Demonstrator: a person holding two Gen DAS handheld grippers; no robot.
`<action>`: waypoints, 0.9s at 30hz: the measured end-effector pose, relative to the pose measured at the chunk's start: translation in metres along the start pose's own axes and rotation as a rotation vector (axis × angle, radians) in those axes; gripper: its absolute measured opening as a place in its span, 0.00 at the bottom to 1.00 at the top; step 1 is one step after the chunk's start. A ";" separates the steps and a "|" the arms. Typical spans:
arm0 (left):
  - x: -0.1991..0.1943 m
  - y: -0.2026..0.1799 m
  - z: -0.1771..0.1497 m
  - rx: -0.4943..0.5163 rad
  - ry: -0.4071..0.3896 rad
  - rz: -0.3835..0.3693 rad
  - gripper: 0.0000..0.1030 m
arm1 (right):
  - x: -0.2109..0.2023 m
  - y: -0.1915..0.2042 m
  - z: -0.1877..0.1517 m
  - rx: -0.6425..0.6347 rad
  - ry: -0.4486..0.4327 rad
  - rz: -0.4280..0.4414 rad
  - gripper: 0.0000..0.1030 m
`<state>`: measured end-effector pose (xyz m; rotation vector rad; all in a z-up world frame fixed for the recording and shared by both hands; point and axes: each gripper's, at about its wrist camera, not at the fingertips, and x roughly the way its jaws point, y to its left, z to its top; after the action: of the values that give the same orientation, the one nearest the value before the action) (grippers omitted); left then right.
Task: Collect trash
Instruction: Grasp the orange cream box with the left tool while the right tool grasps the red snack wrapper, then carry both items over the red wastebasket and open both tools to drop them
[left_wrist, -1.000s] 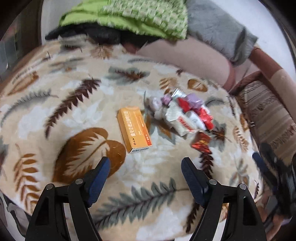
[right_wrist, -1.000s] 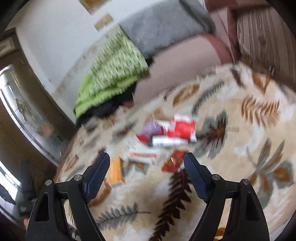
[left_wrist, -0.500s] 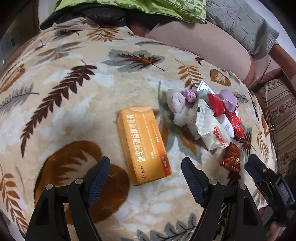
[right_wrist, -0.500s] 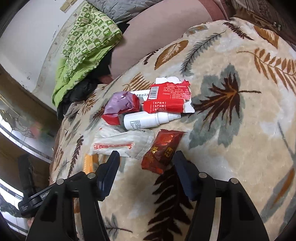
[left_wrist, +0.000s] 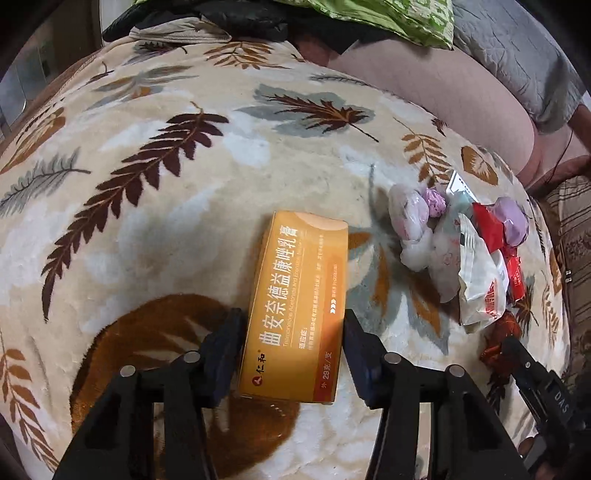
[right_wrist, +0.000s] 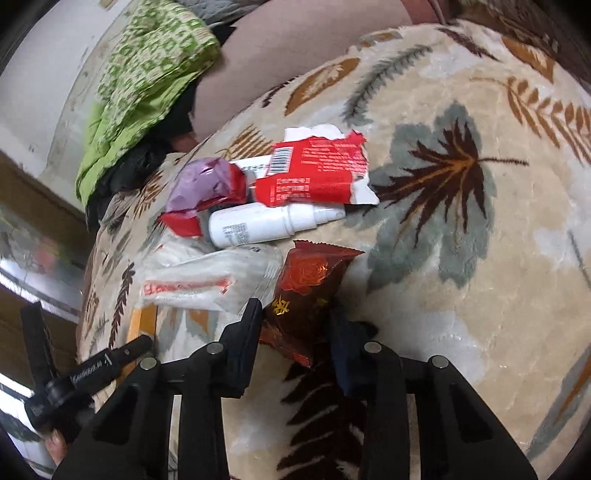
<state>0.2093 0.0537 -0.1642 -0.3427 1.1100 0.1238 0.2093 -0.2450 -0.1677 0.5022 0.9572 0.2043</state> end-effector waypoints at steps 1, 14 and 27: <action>-0.001 0.003 0.000 -0.004 -0.001 -0.007 0.54 | -0.002 0.002 -0.001 -0.010 -0.005 -0.001 0.31; -0.055 0.030 -0.012 -0.074 -0.056 -0.085 0.53 | -0.084 0.032 -0.020 -0.155 -0.142 0.078 0.31; -0.193 0.033 -0.121 0.037 -0.275 -0.288 0.53 | -0.212 0.072 -0.114 -0.355 -0.346 0.162 0.31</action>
<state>0.0118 0.0583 -0.0467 -0.4348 0.7815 -0.1032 -0.0011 -0.2272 -0.0316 0.2742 0.5267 0.4110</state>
